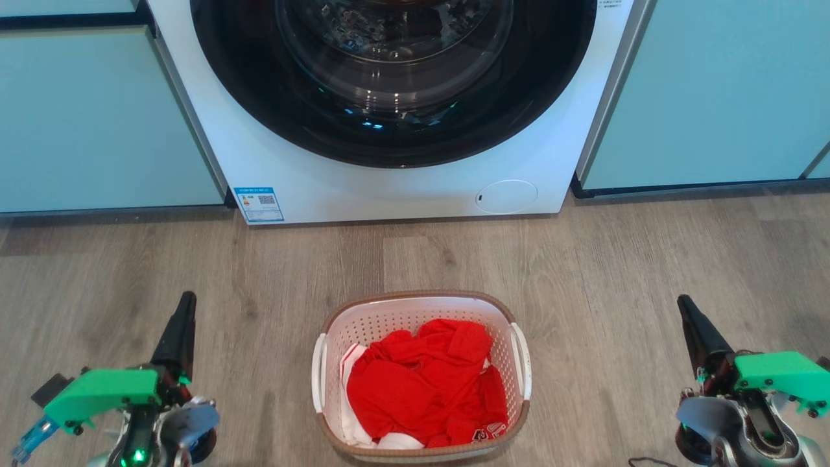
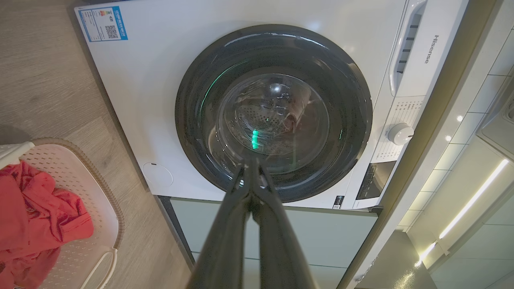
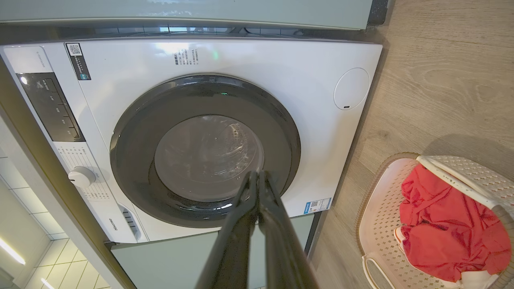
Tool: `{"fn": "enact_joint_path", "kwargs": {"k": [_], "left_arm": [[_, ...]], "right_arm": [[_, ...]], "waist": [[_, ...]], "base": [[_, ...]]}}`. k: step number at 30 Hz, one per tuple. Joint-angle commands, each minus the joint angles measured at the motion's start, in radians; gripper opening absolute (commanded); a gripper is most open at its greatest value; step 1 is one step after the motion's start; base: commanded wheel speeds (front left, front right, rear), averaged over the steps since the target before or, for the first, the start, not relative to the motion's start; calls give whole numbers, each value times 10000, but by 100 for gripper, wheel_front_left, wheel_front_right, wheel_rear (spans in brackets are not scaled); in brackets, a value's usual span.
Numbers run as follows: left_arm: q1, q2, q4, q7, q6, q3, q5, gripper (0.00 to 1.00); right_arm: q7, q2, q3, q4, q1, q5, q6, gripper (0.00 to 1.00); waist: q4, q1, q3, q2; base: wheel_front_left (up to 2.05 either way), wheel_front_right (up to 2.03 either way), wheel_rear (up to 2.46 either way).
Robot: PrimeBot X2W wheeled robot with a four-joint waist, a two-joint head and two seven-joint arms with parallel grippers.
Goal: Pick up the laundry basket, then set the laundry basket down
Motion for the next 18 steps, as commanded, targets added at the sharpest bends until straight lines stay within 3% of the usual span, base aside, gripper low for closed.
{"fn": "enact_joint_path", "kwargs": {"k": [1,18], "left_arm": [[-597,43,-296,82,-67,376,99,0],[-597,42,-296,83,-67,376,100,0]], "right_arm": [[81,-76,167,-307,-489,-104,-13,0],[82,-75,165,-307,-489,-105,-13,0]], "waist": [[0,0,0,0],[0,0,0,0]], "base": [[0,0,0],[0,0,0]]}}
